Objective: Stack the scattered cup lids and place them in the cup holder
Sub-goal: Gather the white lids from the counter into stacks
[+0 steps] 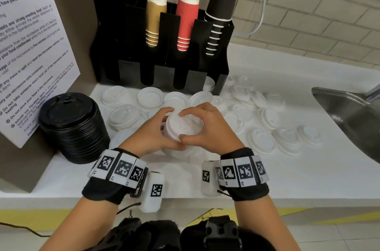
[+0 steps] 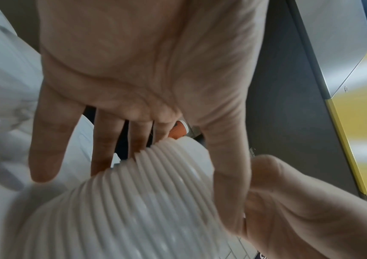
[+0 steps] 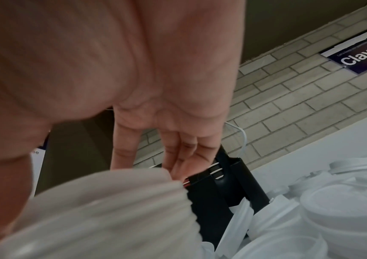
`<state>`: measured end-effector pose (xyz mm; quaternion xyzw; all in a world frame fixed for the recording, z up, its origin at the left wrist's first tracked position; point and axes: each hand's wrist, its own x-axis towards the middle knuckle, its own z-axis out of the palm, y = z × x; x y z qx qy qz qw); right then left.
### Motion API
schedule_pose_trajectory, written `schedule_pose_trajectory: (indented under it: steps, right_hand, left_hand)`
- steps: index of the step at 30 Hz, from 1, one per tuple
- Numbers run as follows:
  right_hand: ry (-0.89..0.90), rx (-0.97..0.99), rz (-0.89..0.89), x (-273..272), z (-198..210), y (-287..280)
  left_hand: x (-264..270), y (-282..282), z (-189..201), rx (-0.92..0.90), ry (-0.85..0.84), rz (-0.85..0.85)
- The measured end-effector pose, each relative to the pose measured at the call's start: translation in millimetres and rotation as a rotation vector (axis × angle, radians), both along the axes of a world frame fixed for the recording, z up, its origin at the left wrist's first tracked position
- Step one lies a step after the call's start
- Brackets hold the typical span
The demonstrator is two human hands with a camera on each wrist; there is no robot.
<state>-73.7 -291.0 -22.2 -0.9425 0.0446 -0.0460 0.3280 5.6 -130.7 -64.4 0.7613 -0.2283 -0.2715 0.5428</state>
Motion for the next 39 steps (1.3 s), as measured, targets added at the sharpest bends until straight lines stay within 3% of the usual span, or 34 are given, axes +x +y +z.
schedule_pose_trajectory:
  steps: [3,6,8,12,16,20,22,28,36,39]
  right_hand:
    - [-0.049,0.075,0.002,0,2,-12]
    - [-0.148,0.102,-0.237,14,5,-51]
    - [0.005,0.042,-0.396,32,7,-85]
    - [0.411,-0.257,-0.486,66,-1,-119]
    - [0.510,-0.447,-0.372,82,-6,-115]
    - [0.447,-0.165,-0.320,87,-7,-123]
    - [0.489,-0.115,-0.295,86,-11,-122]
    - [0.452,-0.247,-0.165,99,-24,-107]
    - [0.356,-0.540,-0.183,104,-22,-100]
    - [0.373,-0.470,-0.149,103,-15,-105]
  left_hand:
    - [-1,0,3,-0.010,0.000,-0.007]
    - [-1,0,4,-0.017,-0.014,-0.012]
    - [-2,0,3,-0.015,-0.017,-0.013]
    - [-2,1,3,-0.011,-0.017,-0.007]
    - [-2,0,3,-0.005,-0.020,-0.002]
    - [-2,0,3,-0.001,-0.017,-0.004]
    - [-1,-1,3,-0.001,-0.020,-0.007]
    - [-1,-3,3,0.008,-0.022,0.003]
    - [0,-4,3,0.006,-0.020,0.003]
    - [-1,-3,4,0.007,-0.020,0.004]
